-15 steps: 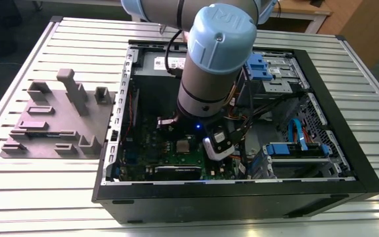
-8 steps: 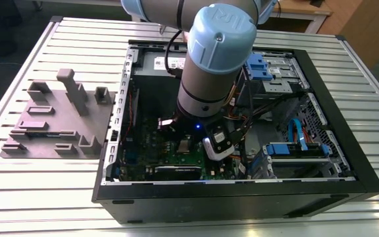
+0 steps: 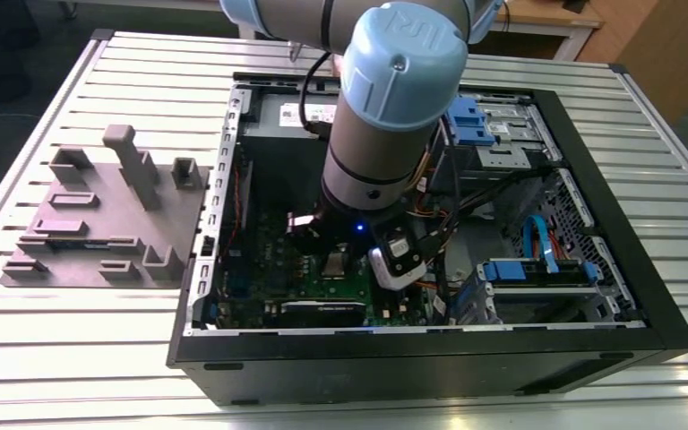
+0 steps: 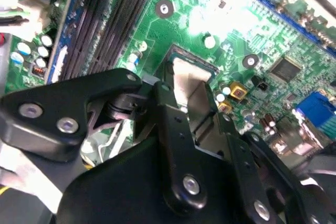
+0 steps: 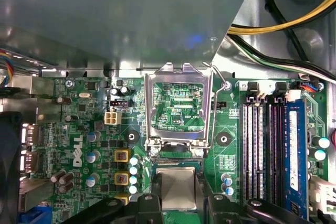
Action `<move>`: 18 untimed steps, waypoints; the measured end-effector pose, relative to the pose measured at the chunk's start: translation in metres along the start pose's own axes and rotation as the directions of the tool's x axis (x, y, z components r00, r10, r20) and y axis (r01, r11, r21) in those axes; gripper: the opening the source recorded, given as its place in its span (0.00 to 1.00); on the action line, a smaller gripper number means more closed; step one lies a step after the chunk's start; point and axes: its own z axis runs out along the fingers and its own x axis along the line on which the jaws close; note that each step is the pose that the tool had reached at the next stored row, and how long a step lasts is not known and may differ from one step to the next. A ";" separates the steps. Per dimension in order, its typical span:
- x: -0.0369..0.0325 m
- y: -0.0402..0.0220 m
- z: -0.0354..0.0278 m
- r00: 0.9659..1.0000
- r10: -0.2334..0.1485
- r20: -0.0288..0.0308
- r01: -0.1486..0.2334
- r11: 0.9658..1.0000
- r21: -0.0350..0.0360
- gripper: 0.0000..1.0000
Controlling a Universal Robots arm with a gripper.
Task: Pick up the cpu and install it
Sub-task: 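Place the cpu into insertion slot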
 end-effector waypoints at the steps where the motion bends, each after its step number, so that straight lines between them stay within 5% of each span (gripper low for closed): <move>1: 0.0000 0.0000 0.0000 1.000 0.001 0.000 -0.001 1.000 0.000 0.36; 18: 0.0001 -0.0013 0.0011 0.999 0.038 0.002 -0.038 0.999 -0.003 0.36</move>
